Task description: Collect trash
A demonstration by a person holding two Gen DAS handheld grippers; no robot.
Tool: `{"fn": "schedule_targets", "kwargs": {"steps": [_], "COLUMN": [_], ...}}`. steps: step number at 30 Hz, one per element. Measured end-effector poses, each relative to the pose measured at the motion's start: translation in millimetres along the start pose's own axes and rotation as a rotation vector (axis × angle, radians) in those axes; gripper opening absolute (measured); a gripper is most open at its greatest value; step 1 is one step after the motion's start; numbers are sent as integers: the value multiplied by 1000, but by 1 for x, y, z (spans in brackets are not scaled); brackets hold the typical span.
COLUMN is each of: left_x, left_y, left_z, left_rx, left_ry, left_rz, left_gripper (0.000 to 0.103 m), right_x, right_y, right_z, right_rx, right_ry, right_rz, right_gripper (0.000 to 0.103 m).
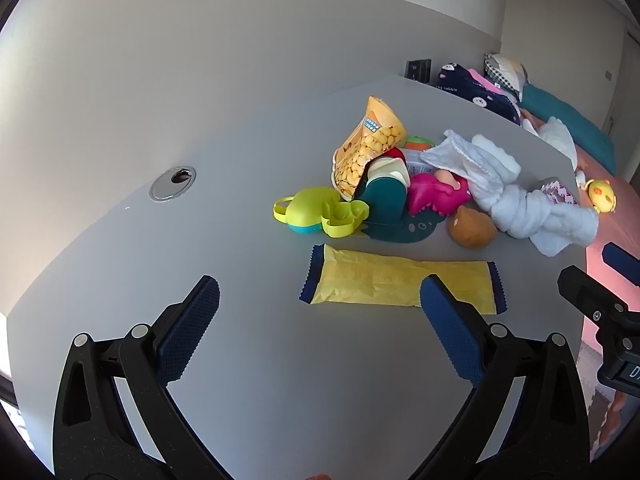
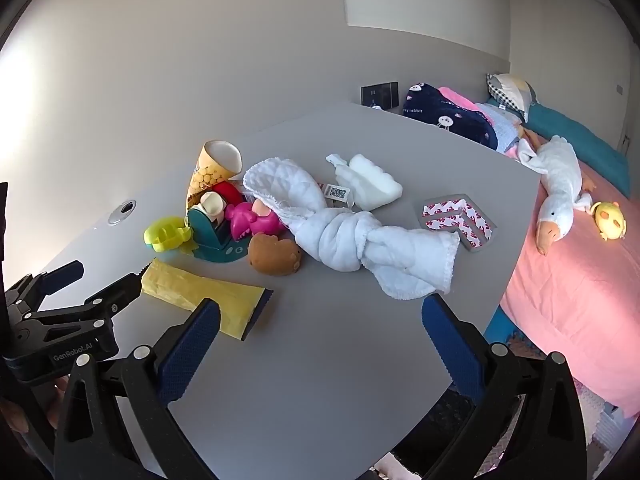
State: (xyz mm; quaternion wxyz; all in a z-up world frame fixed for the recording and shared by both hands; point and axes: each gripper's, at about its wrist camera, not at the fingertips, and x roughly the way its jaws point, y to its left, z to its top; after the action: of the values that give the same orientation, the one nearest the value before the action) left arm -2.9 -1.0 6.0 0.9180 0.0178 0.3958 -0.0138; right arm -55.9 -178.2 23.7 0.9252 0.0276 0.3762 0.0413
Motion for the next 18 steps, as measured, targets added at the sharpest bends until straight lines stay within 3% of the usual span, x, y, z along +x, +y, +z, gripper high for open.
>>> {"fn": "schedule_targets", "kwargs": {"steps": [18], "left_x": [1], "left_y": [0], "left_z": [0], "left_rx": [-1], "left_ry": [3], "left_rz": [-2], "left_gripper": [97], "right_x": [-5], "right_y": [-2], "right_z": [-1], "right_rx": [11], "right_ry": [-7], "right_rz": [11], "right_gripper": [100]}}
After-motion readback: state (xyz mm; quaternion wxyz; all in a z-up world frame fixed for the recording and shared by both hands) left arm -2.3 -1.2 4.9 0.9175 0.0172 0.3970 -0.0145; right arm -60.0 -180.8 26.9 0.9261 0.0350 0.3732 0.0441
